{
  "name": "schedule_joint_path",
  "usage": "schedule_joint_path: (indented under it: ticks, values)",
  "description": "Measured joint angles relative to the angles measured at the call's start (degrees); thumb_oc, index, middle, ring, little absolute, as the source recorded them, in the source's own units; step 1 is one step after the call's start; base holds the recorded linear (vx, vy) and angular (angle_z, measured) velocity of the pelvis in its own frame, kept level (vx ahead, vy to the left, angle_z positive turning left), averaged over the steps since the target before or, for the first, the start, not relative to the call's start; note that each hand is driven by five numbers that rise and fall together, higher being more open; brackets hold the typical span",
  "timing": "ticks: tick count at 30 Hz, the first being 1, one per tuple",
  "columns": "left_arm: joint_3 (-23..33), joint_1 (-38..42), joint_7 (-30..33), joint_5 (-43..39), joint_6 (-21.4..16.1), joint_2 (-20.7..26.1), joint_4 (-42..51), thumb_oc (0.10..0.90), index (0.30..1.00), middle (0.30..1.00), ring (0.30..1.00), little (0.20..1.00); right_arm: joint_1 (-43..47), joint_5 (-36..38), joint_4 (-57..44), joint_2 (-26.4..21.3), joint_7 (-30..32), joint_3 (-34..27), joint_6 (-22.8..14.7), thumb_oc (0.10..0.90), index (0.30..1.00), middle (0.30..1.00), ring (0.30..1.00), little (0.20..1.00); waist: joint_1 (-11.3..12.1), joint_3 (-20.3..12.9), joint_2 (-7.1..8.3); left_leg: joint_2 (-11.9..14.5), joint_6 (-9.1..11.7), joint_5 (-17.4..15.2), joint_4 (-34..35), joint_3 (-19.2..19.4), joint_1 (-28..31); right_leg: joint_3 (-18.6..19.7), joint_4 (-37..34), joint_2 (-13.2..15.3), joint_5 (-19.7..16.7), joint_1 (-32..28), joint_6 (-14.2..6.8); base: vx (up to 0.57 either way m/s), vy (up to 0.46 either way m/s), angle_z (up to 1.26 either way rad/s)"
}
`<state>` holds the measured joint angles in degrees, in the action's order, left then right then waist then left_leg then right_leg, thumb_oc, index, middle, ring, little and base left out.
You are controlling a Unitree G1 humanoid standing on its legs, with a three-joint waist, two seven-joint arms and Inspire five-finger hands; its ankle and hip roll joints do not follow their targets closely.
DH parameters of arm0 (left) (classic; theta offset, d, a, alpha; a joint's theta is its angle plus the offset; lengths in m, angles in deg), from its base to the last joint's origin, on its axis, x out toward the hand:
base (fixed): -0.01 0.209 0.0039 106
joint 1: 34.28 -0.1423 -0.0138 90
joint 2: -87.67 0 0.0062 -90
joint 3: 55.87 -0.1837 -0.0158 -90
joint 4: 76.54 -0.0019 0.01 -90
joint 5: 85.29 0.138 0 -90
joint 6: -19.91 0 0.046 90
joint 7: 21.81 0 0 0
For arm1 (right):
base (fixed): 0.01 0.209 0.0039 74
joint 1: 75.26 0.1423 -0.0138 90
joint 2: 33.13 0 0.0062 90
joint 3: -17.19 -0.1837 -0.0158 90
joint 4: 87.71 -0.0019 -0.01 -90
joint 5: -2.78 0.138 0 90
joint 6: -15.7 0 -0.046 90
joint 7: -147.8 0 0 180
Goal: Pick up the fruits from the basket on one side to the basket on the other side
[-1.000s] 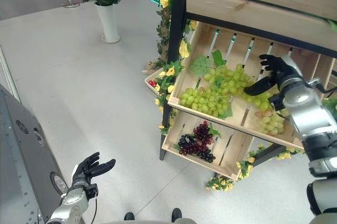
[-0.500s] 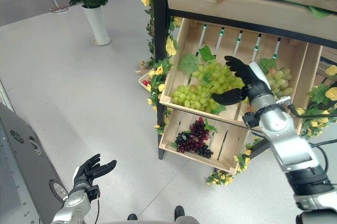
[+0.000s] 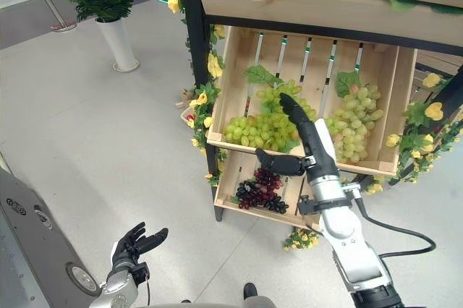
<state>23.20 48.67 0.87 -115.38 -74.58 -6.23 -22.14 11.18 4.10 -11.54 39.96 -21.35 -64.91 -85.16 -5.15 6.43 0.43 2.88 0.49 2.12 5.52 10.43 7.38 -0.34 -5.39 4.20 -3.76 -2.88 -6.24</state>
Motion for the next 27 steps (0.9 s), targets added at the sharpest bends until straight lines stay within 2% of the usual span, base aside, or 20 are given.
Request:
schedule_joint_path:
  ticks: [2, 7, 15, 20, 22, 24, 26, 27]
  values:
    - [0.0, 0.0, 0.2, 0.0, 0.0, 0.0, 0.0, 0.8, 0.9, 0.9, 0.9, 0.9, -0.6, -2.5, 0.0, 0.0, 0.6, 0.9, -1.6, 0.8, 0.9, 0.9, 0.9, 0.9, 0.1, 0.0, -0.04, 0.0, 0.0, 0.0, 0.0, 0.0, 0.0, 0.0, 0.0, 0.0, 0.0, 0.0, 0.0, 0.0, 0.0, 0.0]
    - [-0.7, 0.0, 1.1, 0.0, 0.0, 0.1, 0.0, 0.8, 0.9, 0.9, 0.9, 0.9, -1.1, -14.3, 0.0, 0.4, 9.6, 2.5, -5.8, 0.8, 0.9, 0.9, 0.9, 0.9, 0.1, -0.1, -0.1, 0.0, 0.0, 0.0, 0.0, 0.0, 0.0, 0.0, 0.0, 0.0, 0.0, 0.0, 0.0, 0.0, 0.0, 0.0]
    - [-2.4, -0.1, 1.8, 0.0, 0.0, 0.0, 0.1, 0.8, 0.9, 0.9, 0.9, 0.9, -1.1, -23.6, 0.0, -0.1, 20.4, 4.2, -7.0, 0.8, 0.9, 0.9, 0.9, 0.9, 0.3, -0.4, -0.47, 0.1, -0.1, -0.1, 0.0, 0.0, 0.0, 0.0, 0.0, 0.1, 0.0, 0.0, 0.0, 0.0, 0.0, 0.0]
    - [-2.4, -1.2, 1.8, 0.0, -0.3, 0.0, 0.1, 0.8, 0.9, 0.9, 0.9, 0.9, -1.1, -24.0, 0.0, -0.2, 24.0, 4.2, -7.2, 0.8, 0.9, 0.9, 0.9, 0.9, 0.3, -0.6, -0.87, 0.0, -0.2, -0.1, 0.0, 0.0, -0.1, 0.0, 0.0, 0.1, 0.0, 0.1, 0.0, 0.0, 0.0, 0.0]
    - [-2.4, -1.8, 1.8, 0.0, -0.4, 0.0, 0.1, 0.8, 0.9, 0.9, 0.9, 0.9, -1.1, -23.6, 0.0, -0.2, 23.9, 4.3, -8.9, 0.8, 0.9, 0.9, 0.9, 0.9, 0.3, -0.6, -0.88, 0.1, -0.2, -0.1, 0.0, 0.0, -0.2, 0.0, 0.0, 0.1, 0.0, 0.2, 0.0, 0.0, 0.0, 0.0]
    - [-2.4, -1.8, 1.8, 0.0, -0.4, 0.0, 0.1, 0.8, 0.9, 0.9, 0.9, 0.9, -1.0, -21.5, 0.0, -0.6, 20.5, 5.2, -11.0, 0.8, 0.9, 0.9, 0.9, 0.9, 0.4, -0.6, -0.89, 0.1, -0.2, -0.1, 0.0, -0.1, -0.2, -0.1, 0.0, 0.1, 0.0, 0.2, 0.0, 0.0, 0.0, 0.0]
    - [-2.4, -1.7, 1.6, 0.0, -0.4, 0.1, 0.1, 0.8, 0.9, 0.9, 0.9, 0.9, -0.3, -14.7, 0.0, -2.1, 11.9, 8.6, -12.0, 0.8, 0.9, 0.9, 0.9, 0.9, 0.4, -0.7, -0.84, 0.1, -0.2, -0.1, 0.0, -0.2, -0.3, -0.2, 0.0, 0.1, 0.0, 0.2, 0.0, 0.0, -0.02, 0.03]
    - [-2.4, -1.6, 1.3, 0.0, -0.3, 0.1, 0.1, 0.8, 0.9, 0.9, 0.9, 0.9, -0.1, -9.4, 0.3, -3.1, 5.6, 11.0, -11.4, 0.8, 0.9, 0.9, 0.9, 0.9, 0.6, -0.7, -0.76, 0.1, -0.2, -0.1, 0.0, -0.5, -0.4, -0.4, 0.0, 0.1, 0.0, 0.1, 0.0, 0.01, -0.044, 0.09]
